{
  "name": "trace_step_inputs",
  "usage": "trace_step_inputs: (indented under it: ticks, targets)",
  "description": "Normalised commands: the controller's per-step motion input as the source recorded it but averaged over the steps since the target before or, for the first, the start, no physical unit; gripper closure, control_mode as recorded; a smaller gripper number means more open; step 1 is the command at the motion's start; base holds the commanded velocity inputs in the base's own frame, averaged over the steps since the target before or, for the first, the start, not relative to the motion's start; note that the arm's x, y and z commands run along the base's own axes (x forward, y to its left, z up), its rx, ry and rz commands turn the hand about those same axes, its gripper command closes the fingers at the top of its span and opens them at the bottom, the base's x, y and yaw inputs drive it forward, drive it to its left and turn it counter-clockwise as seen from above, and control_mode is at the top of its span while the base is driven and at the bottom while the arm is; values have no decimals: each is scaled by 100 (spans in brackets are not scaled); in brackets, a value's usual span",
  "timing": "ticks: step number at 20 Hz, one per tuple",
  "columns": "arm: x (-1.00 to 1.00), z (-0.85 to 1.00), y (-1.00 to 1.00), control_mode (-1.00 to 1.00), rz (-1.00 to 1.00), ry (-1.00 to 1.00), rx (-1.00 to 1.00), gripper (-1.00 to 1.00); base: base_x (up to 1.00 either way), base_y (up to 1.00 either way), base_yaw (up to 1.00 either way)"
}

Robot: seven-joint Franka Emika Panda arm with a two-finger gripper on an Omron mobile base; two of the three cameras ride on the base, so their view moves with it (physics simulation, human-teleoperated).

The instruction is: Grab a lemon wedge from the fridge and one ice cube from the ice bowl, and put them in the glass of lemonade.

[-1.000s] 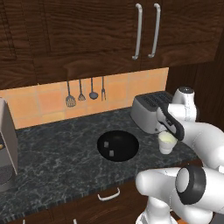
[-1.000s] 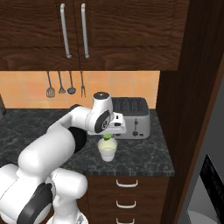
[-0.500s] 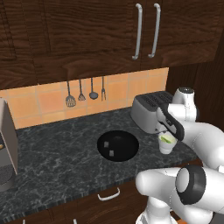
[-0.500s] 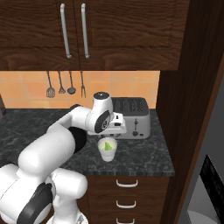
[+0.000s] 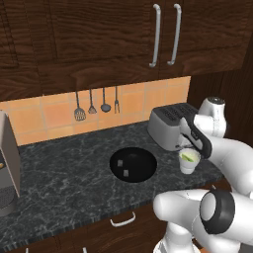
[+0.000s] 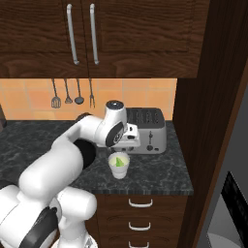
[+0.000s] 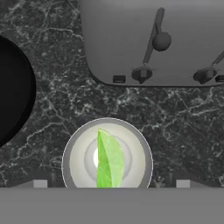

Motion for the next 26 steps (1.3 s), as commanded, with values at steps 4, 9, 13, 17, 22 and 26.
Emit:
trace_step_inputs:
  ticks: [4,9,13,17,22,26]
  targets:
    - [-21,29,7,-100,0,-8,9,-100,0,0,0]
    - [-27,10,46,-100,0,-8,1,-100,0,0,0]
    - [-28,0,83,-100,4,0,0,-100,0,0,0]
    - [0,-4,100,-100,8,1,-3,-100,0,0,0]
    - [0,-6,100,-100,8,8,-14,-100,0,0,0]
    - [0,-1,100,-100,2,3,-13,-100,0,0,0]
